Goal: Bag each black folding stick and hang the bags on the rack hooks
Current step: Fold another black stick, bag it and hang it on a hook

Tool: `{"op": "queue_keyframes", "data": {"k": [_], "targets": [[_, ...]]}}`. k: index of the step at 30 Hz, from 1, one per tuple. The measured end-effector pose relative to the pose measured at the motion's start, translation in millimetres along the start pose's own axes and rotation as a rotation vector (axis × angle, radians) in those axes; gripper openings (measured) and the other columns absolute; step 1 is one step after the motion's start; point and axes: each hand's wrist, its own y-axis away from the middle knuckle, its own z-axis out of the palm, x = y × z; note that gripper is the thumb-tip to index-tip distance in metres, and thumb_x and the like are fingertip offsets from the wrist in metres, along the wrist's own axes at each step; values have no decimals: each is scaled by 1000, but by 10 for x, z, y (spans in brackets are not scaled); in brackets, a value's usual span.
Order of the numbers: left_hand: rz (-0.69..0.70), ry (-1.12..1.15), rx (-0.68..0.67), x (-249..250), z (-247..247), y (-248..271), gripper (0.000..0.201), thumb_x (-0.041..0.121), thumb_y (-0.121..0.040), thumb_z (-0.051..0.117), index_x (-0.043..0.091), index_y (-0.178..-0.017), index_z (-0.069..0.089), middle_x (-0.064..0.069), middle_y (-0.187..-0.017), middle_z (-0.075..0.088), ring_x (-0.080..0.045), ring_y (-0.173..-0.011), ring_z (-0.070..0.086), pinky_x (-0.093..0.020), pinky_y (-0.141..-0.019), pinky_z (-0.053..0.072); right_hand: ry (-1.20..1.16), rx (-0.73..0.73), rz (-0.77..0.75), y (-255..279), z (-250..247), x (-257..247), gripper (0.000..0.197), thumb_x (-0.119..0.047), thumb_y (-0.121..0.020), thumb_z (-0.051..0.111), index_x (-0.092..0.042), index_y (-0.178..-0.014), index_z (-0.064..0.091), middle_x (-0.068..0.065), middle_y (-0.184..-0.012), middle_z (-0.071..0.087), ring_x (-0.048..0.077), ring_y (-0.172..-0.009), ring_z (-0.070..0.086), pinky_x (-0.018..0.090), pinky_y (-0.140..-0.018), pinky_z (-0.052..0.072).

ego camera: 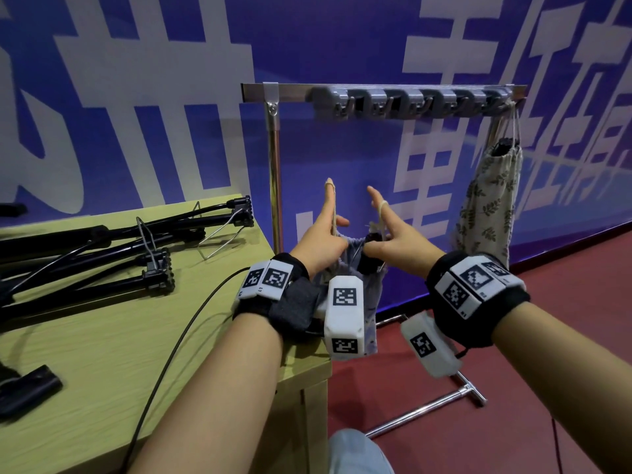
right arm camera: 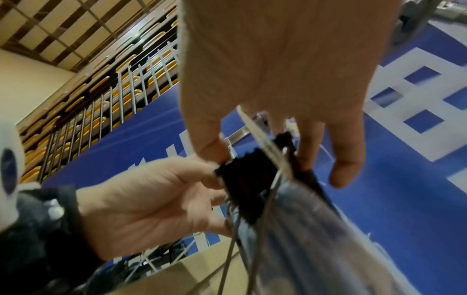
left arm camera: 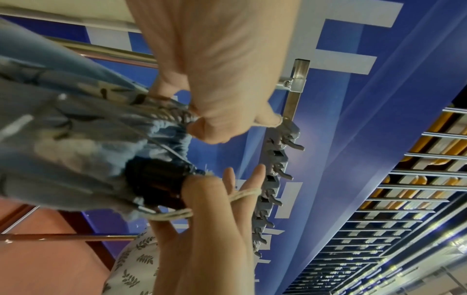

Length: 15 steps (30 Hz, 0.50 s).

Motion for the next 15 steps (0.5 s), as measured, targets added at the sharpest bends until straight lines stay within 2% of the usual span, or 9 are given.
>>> {"op": "queue_keyframes", "data": {"k": [1, 2, 4, 5, 7, 9, 11, 12, 15], "targets": [[19, -8, 20, -8, -5, -6, 95, -7, -91, 45, 44, -144, -15, -3, -105, 43, -20, -77, 44, -25, -62, 43, -9, -65, -8, -3, -7, 3, 96, 0, -84, 56, -39, -148, -4, -3, -159, 4, 5, -108, 47, 10, -68, 44], [34, -5, 43, -21, -8, -16, 95, -7, -90, 45, 43, -144, -15, -2, -101, 40, -19, -77, 43, -24, -62, 43, -4, -131, -10, 1, -12, 4, 100, -2, -84, 60, -39, -147, -9, -2, -159, 0, 5, -116, 41, 10, -73, 45], [58, 32, 84, -50, -17, -47, 100, -11, -86, 47, 42, -144, -15, -1, -96, 36, -20, -80, 42, -26, -70, 44, 61, -214, -18, 28, 1, 9, 109, -9, -81, 69, -33, -147, -15, 0, -157, -1, 5, -138, 15, 15, -97, 33], [65, 37, 96, -62, -21, -61, 103, -13, -84, 48, 43, -144, -15, -1, -95, 34, -21, -81, 42, -28, -74, 44, 98, -209, -37, 42, 26, 12, 112, -10, -79, 73, -28, -148, -15, 1, -153, 5, 5, -140, 8, 18, -101, 26], [72, 17, 112, -86, -25, -82, 106, -16, -82, 48, 44, -144, -15, -3, -97, 34, -23, -80, 40, -29, -76, 43, 131, -115, -80, 48, 87, 35, 110, -9, -75, 76, -23, -148, -4, 1, -136, 20, 6, -132, 21, 16, -96, 29], [79, -16, 141, -112, -34, -99, 105, -17, -82, 46, 43, -145, -13, -7, -101, 36, -23, -80, 39, -28, -74, 41, 94, -24, -90, 44, 132, 60, 91, -4, -73, 75, -24, -143, 21, 1, -117, 39, 10, -107, 45, 14, -79, 41], [77, -31, 174, -131, -38, -100, 104, -18, -81, 44, 41, -146, -11, -7, -101, 35, -21, -80, 39, -27, -74, 40, 99, 20, -75, 35, 149, 91, 55, -4, -73, 72, -24, -120, 52, -4, -90, 56, 10, -77, 55, 18, -65, 47], [78, -27, 184, -135, -42, -99, 103, -18, -81, 44, 41, -146, -10, -6, -101, 35, -20, -79, 39, -27, -73, 41, 131, 56, -68, 34, 146, 103, 37, -4, -72, 72, -22, -104, 62, -8, -80, 59, 9, -70, 56, 19, -61, 48], [79, -21, 211, -152, -65, -100, 103, -18, -82, 43, 41, -146, -10, -6, -100, 35, -19, -76, 38, -28, -72, 41, 115, 182, -67, 18, 97, 132, 13, -6, -69, 71, -14, -79, 68, 0, -71, 65, 12, -65, 59, 26, -58, 50]]}}
